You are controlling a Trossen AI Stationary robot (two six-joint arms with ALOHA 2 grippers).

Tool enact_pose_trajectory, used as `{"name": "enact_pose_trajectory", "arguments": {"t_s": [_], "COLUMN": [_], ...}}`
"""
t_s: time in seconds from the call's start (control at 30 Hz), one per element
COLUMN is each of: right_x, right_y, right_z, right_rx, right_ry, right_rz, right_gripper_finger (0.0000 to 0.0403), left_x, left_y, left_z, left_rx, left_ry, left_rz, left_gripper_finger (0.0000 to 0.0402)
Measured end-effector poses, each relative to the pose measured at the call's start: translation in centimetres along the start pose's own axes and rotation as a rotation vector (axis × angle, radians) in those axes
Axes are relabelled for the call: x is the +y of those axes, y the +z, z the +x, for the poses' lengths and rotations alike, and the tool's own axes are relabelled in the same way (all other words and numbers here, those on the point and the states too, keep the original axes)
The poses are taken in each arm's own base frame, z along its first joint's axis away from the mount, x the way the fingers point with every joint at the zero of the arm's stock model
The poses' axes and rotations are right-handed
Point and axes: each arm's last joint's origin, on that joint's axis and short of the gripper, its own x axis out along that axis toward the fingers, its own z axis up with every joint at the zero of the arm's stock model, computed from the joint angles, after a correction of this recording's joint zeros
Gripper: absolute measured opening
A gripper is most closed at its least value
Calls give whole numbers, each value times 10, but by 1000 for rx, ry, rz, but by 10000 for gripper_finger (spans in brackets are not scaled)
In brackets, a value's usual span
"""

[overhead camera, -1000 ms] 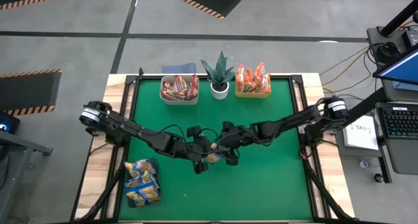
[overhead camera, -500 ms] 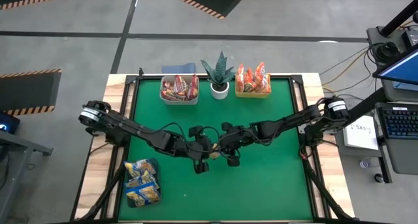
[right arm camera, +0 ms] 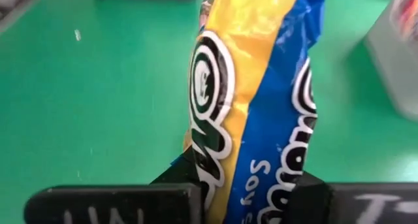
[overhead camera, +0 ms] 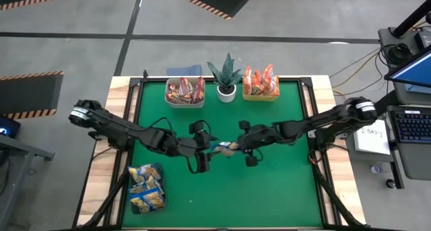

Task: Sort Maruchan noodles
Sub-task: Put the blue noodle pack into the black bin

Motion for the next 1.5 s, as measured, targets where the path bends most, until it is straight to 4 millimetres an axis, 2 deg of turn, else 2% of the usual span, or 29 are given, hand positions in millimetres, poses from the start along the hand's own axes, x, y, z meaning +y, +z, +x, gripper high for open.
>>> {"name": "enact_pose_trajectory", "arguments": {"t_s": [0.13,0.33,0.7,0.9,1.07,1.33,1.5], "right_x": [0,0,-1,-1,-1,-1,-1], "right_y": [0,-8,-10,-10,-10,-11,-11], "right_z": [-23,-49,-61,-62,-61,-60,-60], "right_rx": [-132,-199,-250,-253,-247,-240,-243], "right_ry": [-14,-49,-77,-77,-77,-77,-76], "right_rz": [-24,-20,-16,-16,-16,-24,-5], "right_gripper_finger": [37,38,38,38,38,40,67], "left_x": [-1,0,0,-1,-1,-1,-2], "left_y": [2,14,0,-4,-6,-6,-6], "left_z": [2,9,48,58,61,61,61], "left_rx": [-66,-203,-233,-248,-244,-243,-243], "left_ry": [-12,-14,91,107,109,109,109], "left_rz": [-12,-37,-59,-68,-65,-57,-47], "left_gripper_finger": [230,247,247,242,201,80,19]}}
